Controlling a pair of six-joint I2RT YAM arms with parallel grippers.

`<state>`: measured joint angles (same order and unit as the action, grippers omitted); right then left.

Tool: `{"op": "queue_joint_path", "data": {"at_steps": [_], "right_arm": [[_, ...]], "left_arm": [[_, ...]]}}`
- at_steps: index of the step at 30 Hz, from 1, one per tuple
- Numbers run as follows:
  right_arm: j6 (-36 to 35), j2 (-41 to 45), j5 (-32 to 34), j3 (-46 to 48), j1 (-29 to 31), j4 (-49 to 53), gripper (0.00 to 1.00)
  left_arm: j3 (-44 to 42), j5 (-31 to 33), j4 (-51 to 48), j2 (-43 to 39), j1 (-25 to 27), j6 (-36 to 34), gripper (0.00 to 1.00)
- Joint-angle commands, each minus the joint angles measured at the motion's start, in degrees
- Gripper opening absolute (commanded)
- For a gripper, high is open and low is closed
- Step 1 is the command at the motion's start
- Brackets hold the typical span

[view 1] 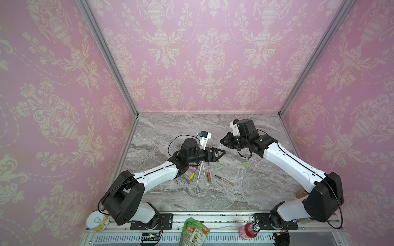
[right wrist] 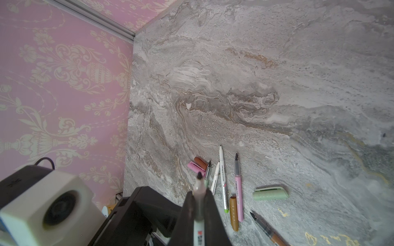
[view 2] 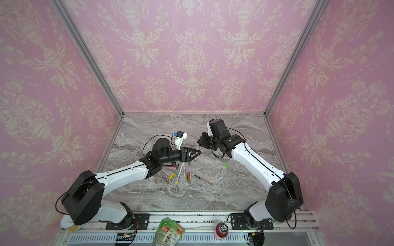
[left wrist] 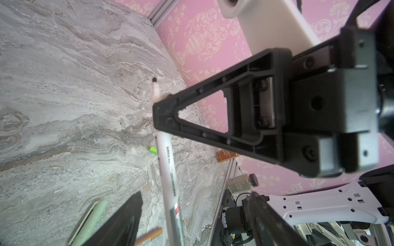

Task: Insert the pens into the pen caps
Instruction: 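Bring the white pen to the left gripper and grasp it with the left gripper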

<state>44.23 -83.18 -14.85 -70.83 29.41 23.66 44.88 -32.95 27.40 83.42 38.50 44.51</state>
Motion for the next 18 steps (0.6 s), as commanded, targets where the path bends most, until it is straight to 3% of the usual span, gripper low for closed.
{"op": "queue_joint_path", "data": {"at_steps": [1,4,11,18], "right_arm": [[1.6,2.1,-0.9,1.0,0.5,-1.9,0.0],[1.6,2.3,-1.0,1.2,0.5,-1.9,0.0],[1.4,2.3,-0.6,1.1,0.5,-1.8,0.0],[0.6,2.1,0.0,0.3,0.6,-0.9,0.0]], "left_arm": [[1.0,-0.1,1.1,1.4,0.4,0.2,0.72],[0.8,1.0,1.4,1.5,0.5,0.1,0.62],[0.5,4.0,-0.3,0.1,0.4,-1.5,0.26],[-0.2,7.8,-5.7,-2.9,0.4,-5.2,0.03]]}}
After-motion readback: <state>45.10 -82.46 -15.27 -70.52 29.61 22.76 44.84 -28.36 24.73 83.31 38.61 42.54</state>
